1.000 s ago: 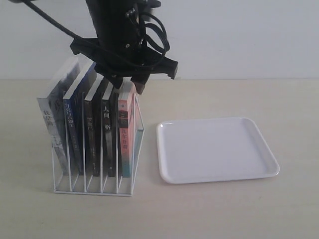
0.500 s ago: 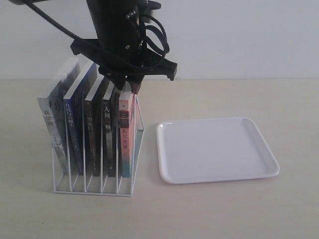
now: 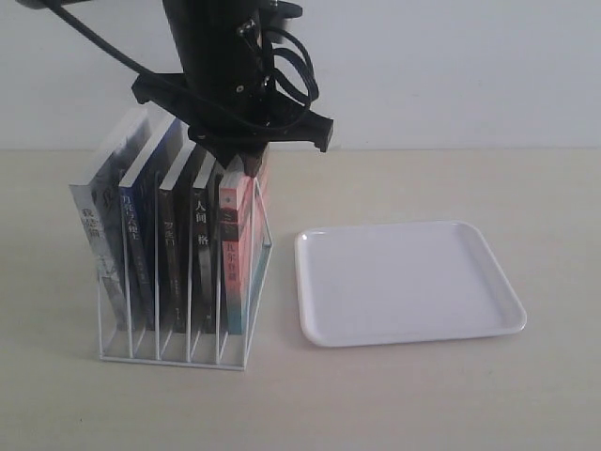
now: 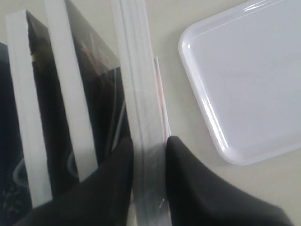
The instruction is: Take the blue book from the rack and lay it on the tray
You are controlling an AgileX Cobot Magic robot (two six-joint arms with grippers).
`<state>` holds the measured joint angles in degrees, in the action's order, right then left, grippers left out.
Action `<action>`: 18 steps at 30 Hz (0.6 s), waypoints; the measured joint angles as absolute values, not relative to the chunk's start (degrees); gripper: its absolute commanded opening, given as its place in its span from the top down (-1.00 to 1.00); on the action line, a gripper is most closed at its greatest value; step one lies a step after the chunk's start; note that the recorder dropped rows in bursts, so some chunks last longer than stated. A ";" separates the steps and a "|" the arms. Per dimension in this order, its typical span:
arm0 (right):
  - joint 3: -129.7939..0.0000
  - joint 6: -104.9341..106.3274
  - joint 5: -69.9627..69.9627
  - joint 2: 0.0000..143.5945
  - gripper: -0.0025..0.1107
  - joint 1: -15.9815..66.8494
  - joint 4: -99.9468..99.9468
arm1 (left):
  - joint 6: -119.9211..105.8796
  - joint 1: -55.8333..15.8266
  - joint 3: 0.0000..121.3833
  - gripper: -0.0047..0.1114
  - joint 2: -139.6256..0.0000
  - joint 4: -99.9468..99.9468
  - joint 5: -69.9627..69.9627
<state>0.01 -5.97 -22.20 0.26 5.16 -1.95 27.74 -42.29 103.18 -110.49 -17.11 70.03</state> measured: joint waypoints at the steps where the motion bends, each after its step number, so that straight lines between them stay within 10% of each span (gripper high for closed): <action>1: 0.01 -5.97 -22.20 0.26 0.96 5.16 -1.95 | 27.74 -42.29 103.18 0.67 -110.49 -17.11 70.03; 18: 0.01 -5.97 -22.20 0.26 0.96 5.16 -1.95 | 26.09 -42.29 106.94 0.75 -105.80 -16.58 71.28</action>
<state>0.01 -5.97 -22.20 0.26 5.16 -1.95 26.09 -42.29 106.94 -105.80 -16.58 71.28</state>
